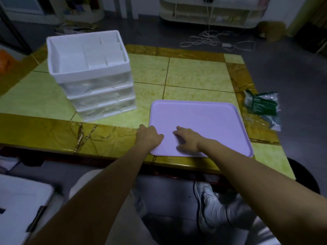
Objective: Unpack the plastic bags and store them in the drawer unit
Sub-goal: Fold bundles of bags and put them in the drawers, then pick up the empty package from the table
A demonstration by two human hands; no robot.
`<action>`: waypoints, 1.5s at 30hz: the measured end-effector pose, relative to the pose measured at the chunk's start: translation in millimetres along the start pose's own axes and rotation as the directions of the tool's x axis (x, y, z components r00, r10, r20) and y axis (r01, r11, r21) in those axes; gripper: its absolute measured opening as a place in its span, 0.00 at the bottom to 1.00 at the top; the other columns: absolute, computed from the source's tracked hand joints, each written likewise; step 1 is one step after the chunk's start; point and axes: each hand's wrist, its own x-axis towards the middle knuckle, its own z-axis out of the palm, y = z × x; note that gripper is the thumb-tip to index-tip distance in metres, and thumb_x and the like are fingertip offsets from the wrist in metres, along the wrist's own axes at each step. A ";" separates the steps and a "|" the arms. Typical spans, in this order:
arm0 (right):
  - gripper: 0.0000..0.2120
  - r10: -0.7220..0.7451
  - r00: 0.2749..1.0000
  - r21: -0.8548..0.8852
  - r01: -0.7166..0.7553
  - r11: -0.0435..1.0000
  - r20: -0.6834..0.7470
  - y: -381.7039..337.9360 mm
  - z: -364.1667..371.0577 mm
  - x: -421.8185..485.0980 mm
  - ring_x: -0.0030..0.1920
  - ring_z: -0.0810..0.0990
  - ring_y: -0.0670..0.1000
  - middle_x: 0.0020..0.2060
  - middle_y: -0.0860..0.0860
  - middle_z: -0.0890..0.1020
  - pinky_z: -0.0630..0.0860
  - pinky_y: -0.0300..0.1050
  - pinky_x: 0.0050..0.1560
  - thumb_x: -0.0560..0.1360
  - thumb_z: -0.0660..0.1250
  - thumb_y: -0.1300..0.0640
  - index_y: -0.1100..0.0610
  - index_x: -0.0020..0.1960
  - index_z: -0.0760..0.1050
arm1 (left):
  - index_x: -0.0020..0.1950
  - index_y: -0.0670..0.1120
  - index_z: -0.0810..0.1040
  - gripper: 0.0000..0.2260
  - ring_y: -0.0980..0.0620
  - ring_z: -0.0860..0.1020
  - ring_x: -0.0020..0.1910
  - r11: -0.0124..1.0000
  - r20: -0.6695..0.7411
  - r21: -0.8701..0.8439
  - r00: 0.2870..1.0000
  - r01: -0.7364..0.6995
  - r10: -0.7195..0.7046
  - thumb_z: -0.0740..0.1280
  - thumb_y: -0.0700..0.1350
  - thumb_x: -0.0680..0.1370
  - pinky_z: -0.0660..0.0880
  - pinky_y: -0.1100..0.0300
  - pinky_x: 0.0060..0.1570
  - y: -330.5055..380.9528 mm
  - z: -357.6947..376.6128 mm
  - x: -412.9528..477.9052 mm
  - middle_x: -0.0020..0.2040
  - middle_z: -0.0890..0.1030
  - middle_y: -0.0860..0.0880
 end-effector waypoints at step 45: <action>0.07 0.784 0.603 0.989 0.082 0.122 -0.146 273.6 -46.9 -124.1 0.38 0.74 0.54 0.34 0.53 0.77 0.73 0.49 0.42 0.67 0.61 0.65 0.54 0.36 0.73 | 0.70 0.42 0.67 0.33 0.44 0.71 0.66 0.790 0.035 -0.580 0.963 -0.198 0.267 0.67 0.61 0.73 0.66 0.52 0.67 302.3 95.2 31.5 0.66 0.74 0.43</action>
